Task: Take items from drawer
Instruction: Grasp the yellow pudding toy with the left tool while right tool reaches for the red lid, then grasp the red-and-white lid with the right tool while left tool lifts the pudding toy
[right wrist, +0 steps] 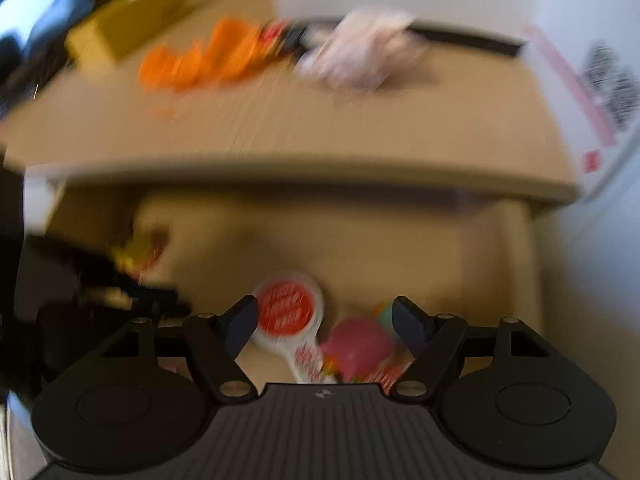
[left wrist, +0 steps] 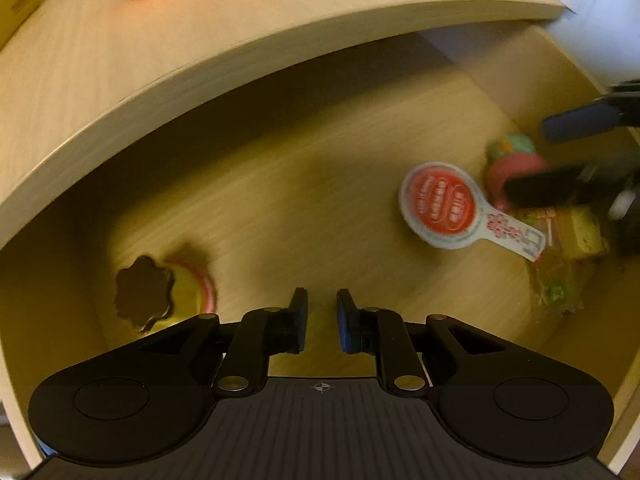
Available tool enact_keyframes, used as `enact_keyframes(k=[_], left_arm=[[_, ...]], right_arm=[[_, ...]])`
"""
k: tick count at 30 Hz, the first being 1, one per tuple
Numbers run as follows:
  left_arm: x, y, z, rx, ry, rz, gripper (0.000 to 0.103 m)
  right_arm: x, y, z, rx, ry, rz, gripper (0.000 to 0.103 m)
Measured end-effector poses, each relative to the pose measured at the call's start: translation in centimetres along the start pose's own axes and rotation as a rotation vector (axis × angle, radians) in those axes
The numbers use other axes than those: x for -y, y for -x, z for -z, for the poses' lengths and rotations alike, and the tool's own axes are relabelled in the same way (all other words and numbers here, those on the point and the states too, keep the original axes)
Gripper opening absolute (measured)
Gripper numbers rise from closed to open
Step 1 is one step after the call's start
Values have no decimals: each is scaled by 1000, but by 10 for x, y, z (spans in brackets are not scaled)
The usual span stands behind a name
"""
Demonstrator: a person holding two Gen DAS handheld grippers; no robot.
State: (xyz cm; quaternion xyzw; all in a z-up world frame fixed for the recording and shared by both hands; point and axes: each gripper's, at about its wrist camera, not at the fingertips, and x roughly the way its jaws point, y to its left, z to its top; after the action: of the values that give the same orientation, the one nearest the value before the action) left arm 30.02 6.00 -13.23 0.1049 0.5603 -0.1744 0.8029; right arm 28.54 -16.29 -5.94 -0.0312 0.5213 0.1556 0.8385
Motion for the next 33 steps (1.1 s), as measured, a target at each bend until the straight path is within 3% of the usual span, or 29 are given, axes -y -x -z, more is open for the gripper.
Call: enact_keyframes(k=[1, 6, 7, 9, 11, 15, 17, 23, 26, 29, 33], left_arm=[[1, 0, 0, -4, -14, 15, 22], [4, -2, -3, -43, -109, 105, 56], [4, -3, -3, -50, -118, 126, 58], [-1, -2, -3, -61, -95, 150, 55], [-11, 14, 3, -3, -37, 124, 51], [-27, 68, 25, 210, 46, -39, 51], [-34, 81, 35, 263, 99, -138, 51], [-53, 59, 27, 202, 178, -215, 51], [-54, 36, 18, 136, 170, -218, 53], [-55, 24, 19, 113, 165, -223, 48], [-58, 19, 22, 128, 183, -190, 48]], right_arm=[[-5, -5, 1, -20, 30, -7, 75], [-27, -21, -4, -86, 201, 6, 75], [-30, -22, -7, -89, 226, 6, 75], [-32, -26, -10, -95, 251, 4, 75], [-34, -29, -14, -94, 263, 12, 75], [-32, -28, -20, -64, 249, 12, 75], [-29, -29, -24, -56, 227, 2, 75], [-36, -29, -23, -59, 243, -40, 75], [-38, -27, -21, -51, 273, -39, 75], [-37, -25, -21, -46, 298, -36, 75], [-41, -27, -18, -52, 327, -60, 75]])
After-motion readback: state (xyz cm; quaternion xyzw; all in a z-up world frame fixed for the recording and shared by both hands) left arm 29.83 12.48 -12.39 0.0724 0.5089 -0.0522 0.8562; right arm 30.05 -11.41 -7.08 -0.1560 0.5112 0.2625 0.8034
